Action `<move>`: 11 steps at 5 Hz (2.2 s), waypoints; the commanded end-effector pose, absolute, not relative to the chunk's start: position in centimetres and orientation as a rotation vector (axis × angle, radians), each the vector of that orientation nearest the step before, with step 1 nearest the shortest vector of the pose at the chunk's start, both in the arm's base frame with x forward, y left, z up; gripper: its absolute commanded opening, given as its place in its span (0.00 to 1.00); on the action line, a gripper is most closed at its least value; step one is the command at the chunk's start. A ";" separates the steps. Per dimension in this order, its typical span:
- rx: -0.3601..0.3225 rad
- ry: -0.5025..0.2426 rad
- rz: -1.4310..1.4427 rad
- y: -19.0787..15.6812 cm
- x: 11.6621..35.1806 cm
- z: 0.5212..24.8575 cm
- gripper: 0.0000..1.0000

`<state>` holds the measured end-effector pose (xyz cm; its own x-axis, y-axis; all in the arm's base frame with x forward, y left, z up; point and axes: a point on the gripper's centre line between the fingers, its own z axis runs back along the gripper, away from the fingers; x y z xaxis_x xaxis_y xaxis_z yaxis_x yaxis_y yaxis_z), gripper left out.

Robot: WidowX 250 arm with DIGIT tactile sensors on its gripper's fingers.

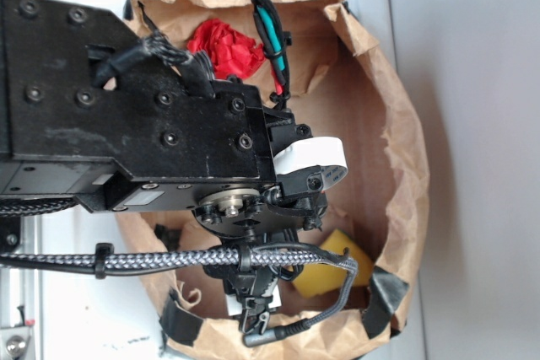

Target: Grab the green sponge.

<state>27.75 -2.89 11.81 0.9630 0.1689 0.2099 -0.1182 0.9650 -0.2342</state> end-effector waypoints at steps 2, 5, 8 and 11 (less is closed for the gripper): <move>-0.231 -0.355 0.168 2.5 33.1 8.6 1.00; -0.240 -0.390 0.190 5.8 35.3 -1.3 1.00; -0.236 -0.379 0.191 5.5 35.0 -0.6 1.00; -0.269 -0.388 0.180 5.9 34.0 2.9 1.00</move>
